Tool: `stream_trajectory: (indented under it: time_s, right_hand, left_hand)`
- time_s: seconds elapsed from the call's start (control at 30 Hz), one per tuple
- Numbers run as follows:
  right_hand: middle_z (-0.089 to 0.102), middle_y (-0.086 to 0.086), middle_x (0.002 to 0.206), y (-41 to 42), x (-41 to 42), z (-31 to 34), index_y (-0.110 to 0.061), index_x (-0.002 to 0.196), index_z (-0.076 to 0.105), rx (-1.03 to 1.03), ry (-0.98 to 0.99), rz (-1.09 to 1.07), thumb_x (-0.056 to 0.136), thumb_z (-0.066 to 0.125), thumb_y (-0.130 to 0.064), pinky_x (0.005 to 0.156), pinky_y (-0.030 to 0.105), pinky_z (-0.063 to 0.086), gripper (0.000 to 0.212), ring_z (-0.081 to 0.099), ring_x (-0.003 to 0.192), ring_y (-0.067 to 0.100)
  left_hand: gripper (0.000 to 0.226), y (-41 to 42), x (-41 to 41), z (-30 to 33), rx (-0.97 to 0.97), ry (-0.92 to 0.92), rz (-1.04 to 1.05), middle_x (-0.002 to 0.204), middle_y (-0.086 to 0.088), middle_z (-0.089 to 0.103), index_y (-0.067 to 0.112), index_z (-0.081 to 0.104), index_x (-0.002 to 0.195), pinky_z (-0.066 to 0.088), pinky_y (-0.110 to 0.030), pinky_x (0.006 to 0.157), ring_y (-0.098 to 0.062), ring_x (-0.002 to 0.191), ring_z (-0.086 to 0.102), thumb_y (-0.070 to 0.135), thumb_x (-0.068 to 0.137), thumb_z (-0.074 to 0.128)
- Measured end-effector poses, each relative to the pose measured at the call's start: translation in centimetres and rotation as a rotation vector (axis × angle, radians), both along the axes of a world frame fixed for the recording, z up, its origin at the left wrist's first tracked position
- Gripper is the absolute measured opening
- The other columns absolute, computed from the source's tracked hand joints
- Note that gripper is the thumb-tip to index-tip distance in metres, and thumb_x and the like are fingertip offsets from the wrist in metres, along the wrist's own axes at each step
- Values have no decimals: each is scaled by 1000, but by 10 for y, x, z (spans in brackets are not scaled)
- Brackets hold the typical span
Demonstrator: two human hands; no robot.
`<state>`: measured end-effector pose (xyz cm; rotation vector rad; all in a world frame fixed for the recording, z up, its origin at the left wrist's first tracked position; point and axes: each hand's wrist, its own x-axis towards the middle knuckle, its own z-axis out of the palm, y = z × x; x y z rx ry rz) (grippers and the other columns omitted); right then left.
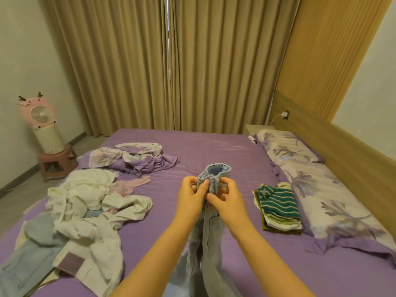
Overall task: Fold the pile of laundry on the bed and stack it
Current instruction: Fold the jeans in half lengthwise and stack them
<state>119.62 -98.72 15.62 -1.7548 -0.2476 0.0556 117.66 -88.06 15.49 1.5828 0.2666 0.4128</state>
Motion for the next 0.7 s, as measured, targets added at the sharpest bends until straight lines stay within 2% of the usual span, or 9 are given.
stream_trajectory:
  time_s: [0.07,0.2,0.27,0.37,0.43,0.5,0.6,0.67,0.7]
  right_hand:
    - [61,-13,101,4,-3,-2,-31,117,44,18,-48,20,85,67,-10,78,25,55,45,62,92,2]
    - [62,-6,105,10,-8,-10,-27,123,43,44,-81,27,85,66,-7,77,27,56,49,63,93,6]
    - [62,-3,110,9,-9,-14,-23,128,43,41,-56,92,86,60,-2,82,31,56,50,63,98,9]
    - [61,-9,112,-4,-8,-21,-36,115,51,14,-52,181,86,50,5,88,25,52,50,61,102,3]
    - [56,-14,113,-17,-4,-26,-42,107,53,-16,-160,105,84,55,5,87,15,48,52,57,107,5]
    - [47,-19,125,-33,5,-33,-43,118,47,-38,-218,28,85,65,-5,94,14,39,53,47,118,6]
    - [26,-23,145,-52,19,-44,-37,146,23,30,7,131,73,76,-39,108,27,28,91,28,132,2]
    - [32,-15,149,-59,27,-52,-32,149,19,143,157,252,66,81,-41,109,35,34,104,35,134,7]
    - [43,-8,145,-62,30,-56,-27,147,28,179,198,306,67,84,-37,105,37,41,97,44,131,12]
  left_hand:
    - [16,1,-1,2,-44,-25,1,92,-9,67,11,51,102,56,-33,72,-15,82,67,24,95,57]
    - [20,5,-4,6,-85,-19,-48,93,2,64,16,53,107,55,-21,69,-2,80,64,32,95,54]
    - [31,6,-8,5,-97,-7,-131,102,1,63,16,54,114,54,-20,71,-4,87,64,35,90,58]
    - [34,12,-16,-9,-80,-3,-174,111,-1,65,16,55,121,54,-21,75,-11,99,65,17,88,65]
    - [30,18,-20,-17,-115,23,-180,115,-7,65,14,57,122,55,-27,80,-20,105,64,10,92,59]
    - [26,23,-22,-22,-229,75,-230,116,-15,65,8,58,121,54,-39,86,-28,105,64,8,96,52]
    - [31,26,-24,-20,-547,96,-285,113,-21,66,1,58,119,54,-45,84,-36,101,64,5,95,39]
    - [35,27,-23,-13,-702,116,-307,109,-21,67,-1,59,116,55,-42,79,-35,94,66,8,92,35]
    - [36,28,-22,-9,-739,138,-314,105,-21,68,-1,61,113,55,-40,77,-34,91,67,10,90,35]
